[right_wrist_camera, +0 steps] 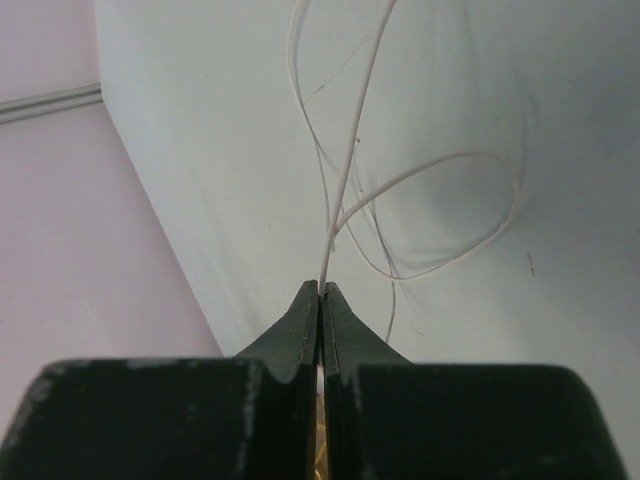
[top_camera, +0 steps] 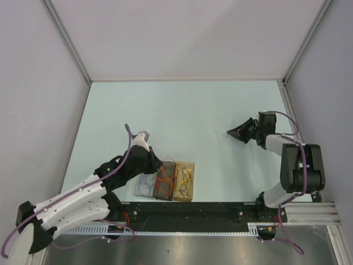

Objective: Untangle the cables

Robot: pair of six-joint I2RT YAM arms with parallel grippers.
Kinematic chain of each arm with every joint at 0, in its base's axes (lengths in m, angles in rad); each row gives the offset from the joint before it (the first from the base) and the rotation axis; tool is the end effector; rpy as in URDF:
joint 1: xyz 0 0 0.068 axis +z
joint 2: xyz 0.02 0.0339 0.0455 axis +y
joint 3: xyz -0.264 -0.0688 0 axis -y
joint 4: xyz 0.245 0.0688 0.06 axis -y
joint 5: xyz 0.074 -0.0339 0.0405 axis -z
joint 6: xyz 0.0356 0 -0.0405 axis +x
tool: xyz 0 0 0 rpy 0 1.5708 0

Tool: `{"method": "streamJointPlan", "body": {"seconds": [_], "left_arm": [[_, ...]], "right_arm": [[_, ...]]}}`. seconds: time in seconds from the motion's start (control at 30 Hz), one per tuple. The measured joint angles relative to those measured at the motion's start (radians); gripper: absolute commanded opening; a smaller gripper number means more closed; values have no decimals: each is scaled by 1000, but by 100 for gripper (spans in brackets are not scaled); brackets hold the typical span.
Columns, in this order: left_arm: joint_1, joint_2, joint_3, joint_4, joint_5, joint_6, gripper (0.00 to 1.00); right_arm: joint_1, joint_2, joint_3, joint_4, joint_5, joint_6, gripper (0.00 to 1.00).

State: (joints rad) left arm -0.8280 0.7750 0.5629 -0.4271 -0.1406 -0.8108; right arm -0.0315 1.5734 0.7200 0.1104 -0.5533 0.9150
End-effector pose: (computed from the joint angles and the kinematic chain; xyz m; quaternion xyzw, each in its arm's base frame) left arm 0.1195 -0.1227 0.2401 -0.0239 0.8915 -0.2845 0.3517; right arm 0.3042 0.0091 0.1618 0.3037 0.8340 0.3915 0.2428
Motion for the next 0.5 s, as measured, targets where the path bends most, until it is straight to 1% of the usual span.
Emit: {"method": "streamJointPlan", "body": {"seconds": [0.1, 0.23, 0.33, 0.5], "left_arm": [[-61, 6, 0, -32, -101, -72, 0], [-123, 0, 2, -118, -222, -169, 0], [-152, -7, 4, -174, -278, -211, 0], [-157, 34, 19, -227, -322, -217, 0]], "right_arm": [[2, -24, -9, -2, -3, 0, 0], [4, -51, -14, -2, -5, 0, 0], [5, -63, -18, -2, -5, 0, 0], [8, -72, -22, -3, -5, 0, 0]]}}
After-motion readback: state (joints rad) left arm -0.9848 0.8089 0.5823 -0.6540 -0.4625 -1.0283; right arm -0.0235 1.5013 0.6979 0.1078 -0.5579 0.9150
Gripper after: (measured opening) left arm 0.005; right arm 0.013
